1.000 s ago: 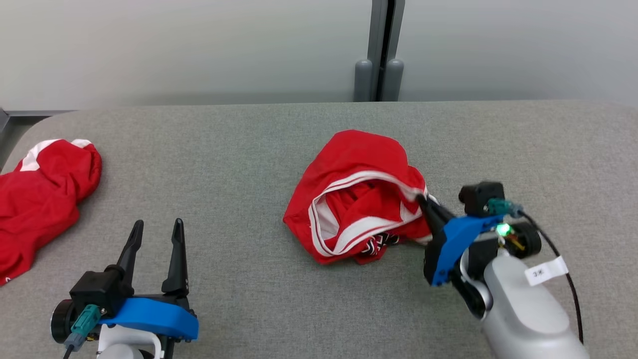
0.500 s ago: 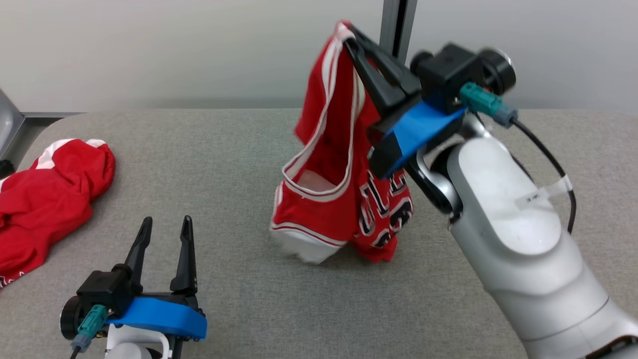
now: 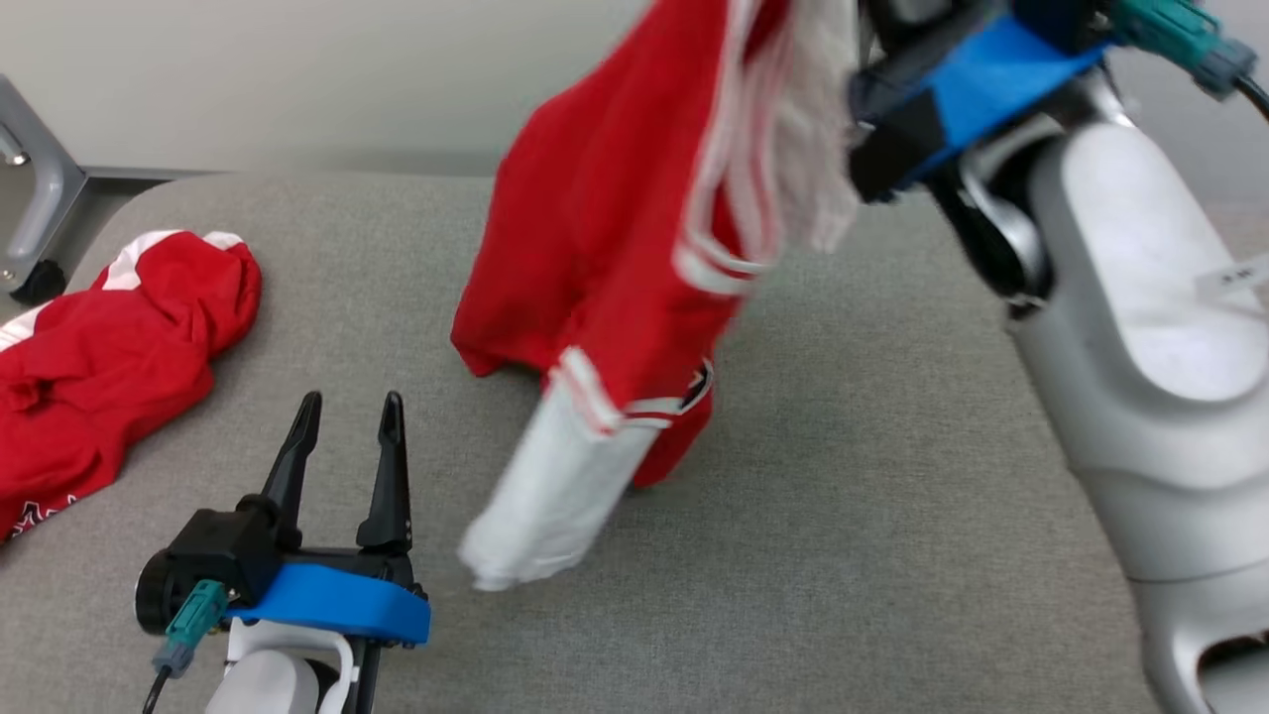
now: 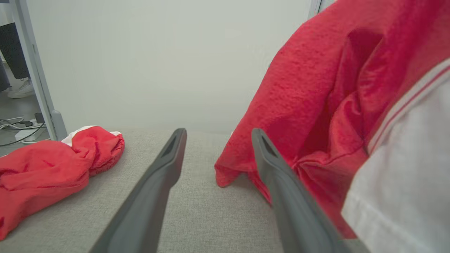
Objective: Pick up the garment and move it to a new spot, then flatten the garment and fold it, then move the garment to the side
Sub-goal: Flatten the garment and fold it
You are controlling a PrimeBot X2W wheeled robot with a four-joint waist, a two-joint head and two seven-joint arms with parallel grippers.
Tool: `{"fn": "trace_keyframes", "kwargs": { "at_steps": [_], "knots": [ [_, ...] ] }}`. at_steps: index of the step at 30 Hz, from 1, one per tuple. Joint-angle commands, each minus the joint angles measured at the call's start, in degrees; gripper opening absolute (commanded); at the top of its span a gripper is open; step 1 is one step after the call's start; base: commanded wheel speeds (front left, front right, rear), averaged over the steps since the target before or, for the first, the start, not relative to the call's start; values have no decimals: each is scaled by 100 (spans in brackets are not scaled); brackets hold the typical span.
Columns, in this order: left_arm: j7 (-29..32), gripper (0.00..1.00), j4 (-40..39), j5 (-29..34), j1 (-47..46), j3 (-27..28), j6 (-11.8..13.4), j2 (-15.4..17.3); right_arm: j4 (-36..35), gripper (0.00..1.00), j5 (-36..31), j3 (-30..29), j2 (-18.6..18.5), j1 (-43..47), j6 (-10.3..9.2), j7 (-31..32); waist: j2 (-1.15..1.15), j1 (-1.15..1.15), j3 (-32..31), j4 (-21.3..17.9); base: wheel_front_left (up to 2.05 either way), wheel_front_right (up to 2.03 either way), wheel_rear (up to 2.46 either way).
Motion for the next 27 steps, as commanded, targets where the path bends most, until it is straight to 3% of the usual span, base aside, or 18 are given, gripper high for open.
{"fn": "trace_keyframes", "kwargs": {
  "at_steps": [1,7,15,17,22,27],
  "knots": [
    [-13,100,-28,19,-110,-26,-35,-31,122,0,-27,-148,-221,315,0,22,0,0,129,97,0,0,0],
    [-33,100,-68,62,-348,-114,-98,-81,884,0,-56,-862,-899,852,1,-89,0,0,595,298,0,0,0],
    [-69,100,-79,182,-785,-278,-226,-235,2251,0,-480,-1339,-1366,463,1,-373,0,0,1051,725,0,0,0],
    [-80,100,-67,196,-832,-285,-243,-255,2603,100,-454,-1379,-1270,401,1,-164,0,0,1066,757,0,0,0],
    [-94,100,13,230,-816,-279,-243,-295,3200,100,-341,-1271,-1100,351,1,317,0,0,900,681,0,0,0],
    [-99,100,92,183,-613,-234,-242,-247,3155,100,93,-1038,-829,884,1,399,0,0,552,419,0,0,0]
  ]
}}
